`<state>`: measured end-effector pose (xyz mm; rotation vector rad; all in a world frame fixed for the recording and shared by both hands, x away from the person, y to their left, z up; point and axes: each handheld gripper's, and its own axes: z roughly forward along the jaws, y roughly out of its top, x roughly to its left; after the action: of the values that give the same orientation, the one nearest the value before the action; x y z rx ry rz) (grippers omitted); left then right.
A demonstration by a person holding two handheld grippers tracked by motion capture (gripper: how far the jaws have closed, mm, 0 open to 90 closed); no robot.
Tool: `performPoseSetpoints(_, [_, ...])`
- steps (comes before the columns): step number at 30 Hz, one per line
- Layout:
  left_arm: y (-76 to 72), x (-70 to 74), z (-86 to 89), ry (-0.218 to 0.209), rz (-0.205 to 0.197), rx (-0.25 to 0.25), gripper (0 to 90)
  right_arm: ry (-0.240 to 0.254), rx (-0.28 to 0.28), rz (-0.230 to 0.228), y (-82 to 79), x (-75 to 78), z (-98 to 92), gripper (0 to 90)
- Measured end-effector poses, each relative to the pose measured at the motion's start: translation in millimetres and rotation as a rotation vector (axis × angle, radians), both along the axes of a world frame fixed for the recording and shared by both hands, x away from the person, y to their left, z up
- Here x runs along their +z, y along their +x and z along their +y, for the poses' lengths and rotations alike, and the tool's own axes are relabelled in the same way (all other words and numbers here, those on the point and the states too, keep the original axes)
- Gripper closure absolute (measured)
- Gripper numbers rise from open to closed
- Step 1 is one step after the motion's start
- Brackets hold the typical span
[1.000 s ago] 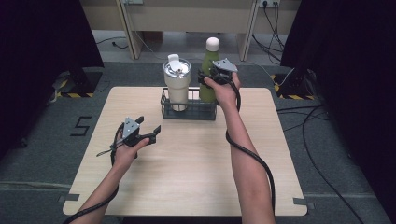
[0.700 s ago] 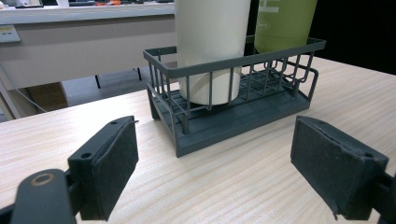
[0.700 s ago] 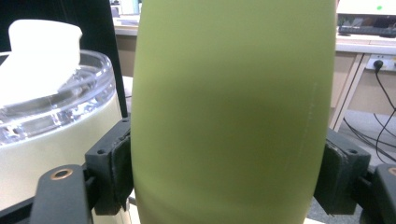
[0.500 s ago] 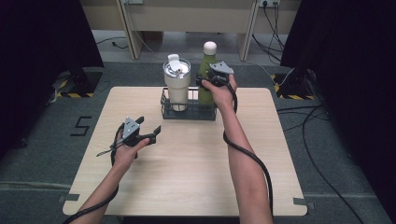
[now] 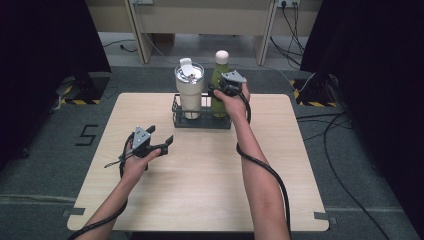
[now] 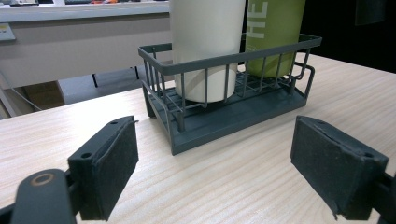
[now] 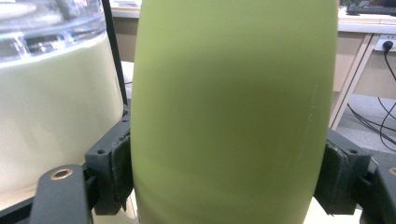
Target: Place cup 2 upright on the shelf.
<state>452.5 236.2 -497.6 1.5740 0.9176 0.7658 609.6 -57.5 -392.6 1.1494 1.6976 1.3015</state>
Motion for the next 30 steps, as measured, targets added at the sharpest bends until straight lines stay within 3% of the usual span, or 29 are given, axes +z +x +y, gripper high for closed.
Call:
performPoseSetpoints(13, [-0.6, 0.5, 0.1, -0.002, -0.002, 0.001, 14.3, -0.025, 0.017, -0.009, -2.6, -2.0, 0.7, 20.9])
performPoseSetpoints(30, [-0.6, 0.1, 1.3, -0.002, 0.002, 0.006, 14.3, -0.024, 0.044, -0.013, -14.2, -3.6, -4.3, 7.9])
